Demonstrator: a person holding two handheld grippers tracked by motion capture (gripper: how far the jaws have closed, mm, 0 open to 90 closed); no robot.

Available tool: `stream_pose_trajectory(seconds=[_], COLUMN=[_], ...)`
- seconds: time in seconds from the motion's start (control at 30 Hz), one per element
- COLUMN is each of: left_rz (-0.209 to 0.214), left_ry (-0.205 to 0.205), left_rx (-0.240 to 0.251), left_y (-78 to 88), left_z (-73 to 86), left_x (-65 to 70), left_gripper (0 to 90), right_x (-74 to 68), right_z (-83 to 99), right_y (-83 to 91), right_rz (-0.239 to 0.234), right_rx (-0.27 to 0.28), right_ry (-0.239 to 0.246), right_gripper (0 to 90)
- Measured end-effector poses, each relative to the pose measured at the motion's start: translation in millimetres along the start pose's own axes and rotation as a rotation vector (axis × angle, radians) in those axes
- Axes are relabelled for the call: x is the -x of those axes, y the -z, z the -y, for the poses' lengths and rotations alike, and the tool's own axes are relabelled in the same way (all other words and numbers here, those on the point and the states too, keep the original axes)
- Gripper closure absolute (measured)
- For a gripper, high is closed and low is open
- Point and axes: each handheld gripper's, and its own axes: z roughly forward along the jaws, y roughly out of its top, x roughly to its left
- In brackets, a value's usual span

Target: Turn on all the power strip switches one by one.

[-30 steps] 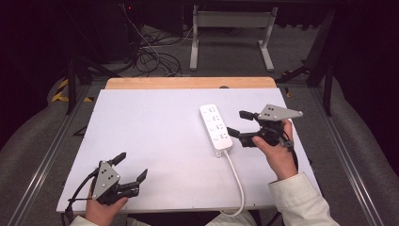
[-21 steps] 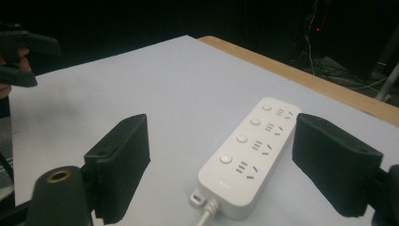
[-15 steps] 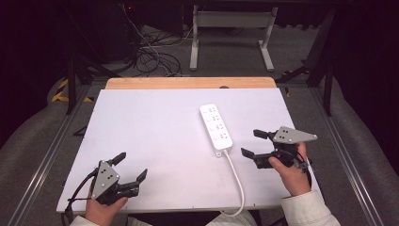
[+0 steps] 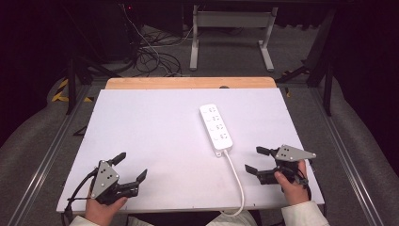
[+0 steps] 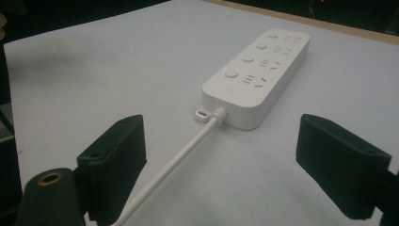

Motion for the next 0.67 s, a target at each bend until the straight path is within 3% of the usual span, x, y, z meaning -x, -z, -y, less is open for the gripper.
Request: stream_pose_trajectory(seconds=[0.2,0.3,0.57,0.67], left_rz=[0.006,0.014,0.010,0.019], left_ry=[0.000,0.006,0.026,0.038], left_rx=[-0.008,-0.021,-0.037,-0.038], left_y=[-1.9,-4.5,-9.3,-10.0], left_z=[2.2,3.0,4.0,5.0], left_x=[-0.2,0.1,-3.1,-4.7], left_gripper=[14.5,14.3,14.0,13.8], right_x=[-0.6,-2.0,-0.2,-3.2], right_z=[12.6,17.9,17.5,15.0], right_y=[2.5,-1.2,-5.6,-5.2], right_rz=[0.028,0.028,0.046,0.055], right_rx=[-0.032,-0.063,-0.083,-0.077], right_ry=[-0.001,-0.024,-0.090,-0.034], right_gripper=[17.0,17.0,17.0,17.0])
